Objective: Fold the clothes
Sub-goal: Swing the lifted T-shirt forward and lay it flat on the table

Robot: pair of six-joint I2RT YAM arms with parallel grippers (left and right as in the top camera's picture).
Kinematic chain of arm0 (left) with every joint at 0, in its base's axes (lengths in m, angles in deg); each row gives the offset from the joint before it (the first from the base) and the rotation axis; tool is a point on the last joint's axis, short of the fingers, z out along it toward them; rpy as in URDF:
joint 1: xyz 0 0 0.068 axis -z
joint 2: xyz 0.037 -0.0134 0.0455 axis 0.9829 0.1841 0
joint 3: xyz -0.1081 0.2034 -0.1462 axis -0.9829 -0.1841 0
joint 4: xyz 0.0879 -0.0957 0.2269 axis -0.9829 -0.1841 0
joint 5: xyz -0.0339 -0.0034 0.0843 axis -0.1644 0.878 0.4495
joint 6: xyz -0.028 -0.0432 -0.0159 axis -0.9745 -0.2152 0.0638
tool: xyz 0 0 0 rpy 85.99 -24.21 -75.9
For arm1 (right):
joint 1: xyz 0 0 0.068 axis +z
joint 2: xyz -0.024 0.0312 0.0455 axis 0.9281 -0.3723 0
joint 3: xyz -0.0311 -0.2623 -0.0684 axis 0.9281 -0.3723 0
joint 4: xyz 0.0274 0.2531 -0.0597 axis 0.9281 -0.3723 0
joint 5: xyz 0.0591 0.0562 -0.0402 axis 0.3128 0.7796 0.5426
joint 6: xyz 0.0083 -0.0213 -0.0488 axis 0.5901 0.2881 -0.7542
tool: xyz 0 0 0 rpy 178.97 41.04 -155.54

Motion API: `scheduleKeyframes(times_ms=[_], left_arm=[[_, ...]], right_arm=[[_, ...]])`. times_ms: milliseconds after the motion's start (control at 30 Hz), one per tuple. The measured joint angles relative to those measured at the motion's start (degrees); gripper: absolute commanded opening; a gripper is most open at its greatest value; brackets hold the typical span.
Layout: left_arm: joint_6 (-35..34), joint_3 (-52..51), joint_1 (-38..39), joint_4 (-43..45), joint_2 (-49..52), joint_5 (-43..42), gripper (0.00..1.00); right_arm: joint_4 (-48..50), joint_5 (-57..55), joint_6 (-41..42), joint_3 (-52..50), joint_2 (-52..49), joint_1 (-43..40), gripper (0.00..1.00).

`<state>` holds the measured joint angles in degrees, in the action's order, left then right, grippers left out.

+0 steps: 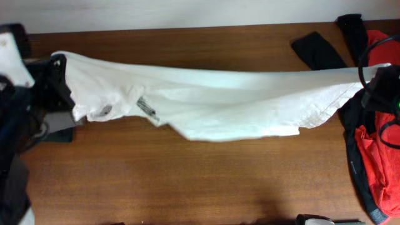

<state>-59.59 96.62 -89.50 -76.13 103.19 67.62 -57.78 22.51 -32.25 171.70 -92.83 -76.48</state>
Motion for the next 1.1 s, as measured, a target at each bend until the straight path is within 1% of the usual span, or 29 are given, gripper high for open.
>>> scheduleKeyframes(times_ms=[100, 200, 267, 367, 433, 500, 600, 700, 733, 800, 833, 867, 900, 933, 967, 1033, 1100], left_arm=[[0.0, 0.7, 0.0, -0.1, -2.1, -0.4, 0.00], [0.1, 1.1, 0.0, -0.8, -1.7, -0.6, 0.00], [0.2, 1.4, 0.0, -1.3, 0.8, -0.9, 0.00], [0.2, 1.6, 0.0, -0.9, 9.2, -1.4, 0.00], [0.2, 1.5, 0.0, 1.4, 16.3, -1.7, 0.00], [0.5, 1.2, 0.3, 10.3, 26.3, -3.6, 0.00], [0.7, 0.9, 0.7, 20.6, 34.6, -7.3, 0.00], [0.7, 2.5, 0.8, 23.5, 37.9, -9.6, 0.00], [0.8, 4.4, 0.7, 23.2, 38.2, -9.7, 0.00], [1.2, 11.4, 0.6, 22.0, 38.7, -9.9, 0.00], [1.5, 18.6, 0.1, 19.4, 38.7, -10.1, 0.00], [1.7, 23.8, -0.5, 17.0, 37.8, -10.3, 0.00], [2.0, 28.9, -1.2, 11.9, 36.8, -10.4, 0.00], [2.9, 32.6, -1.7, 4.2, 35.5, -10.4, 0.00], [3.3, 33.8, -2.0, 1.0, 34.4, -10.4, 0.00], [6.3, 35.9, -1.7, -11.6, 32.0, -10.1, 0.00], [10.1, 34.8, 0.2, -23.3, 31.5, -10.0, 0.00]], right_arm=[[0.0, 0.0, 0.0, 0.3, -0.4, -0.1, 0.04], [-0.1, 0.0, 0.0, 0.8, -2.9, -0.2, 0.04], [-0.5, 0.0, 0.0, 1.1, -6.1, -0.2, 0.04], [-0.6, 0.1, -0.1, 1.0, -14.2, -0.2, 0.04], [1.0, 0.3, -0.5, 1.0, -19.7, -0.2, 0.04], [5.2, 1.0, -1.3, 1.0, -26.2, -0.1, 0.04], [10.3, 1.4, -0.3, 0.9, -32.1, -0.1, 0.04], [13.0, 1.4, 1.1, 2.0, -33.0, -0.1, 0.04], [13.0, 1.4, 1.3, 3.7, -33.0, -0.1, 0.04], [12.2, 1.5, 1.5, 10.9, -32.9, -0.1, 0.04], [11.4, 1.5, 1.5, 15.6, -32.2, -0.1, 0.04], [8.4, 1.5, 1.5, 19.4, -30.8, -0.1, 0.04], [6.8, 1.5, 1.5, 20.6, -30.0, -0.1, 0.04], [1.7, 1.3, 1.5, 22.1, -28.2, -0.1, 0.04], [-0.9, 1.3, 1.4, 22.4, -27.5, -0.1, 0.04], [-5.9, 0.9, 1.3, 22.2, -26.4, -0.2, 0.04], [-9.3, 0.4, 1.2, 18.8, -26.6, -0.2, 0.04]])
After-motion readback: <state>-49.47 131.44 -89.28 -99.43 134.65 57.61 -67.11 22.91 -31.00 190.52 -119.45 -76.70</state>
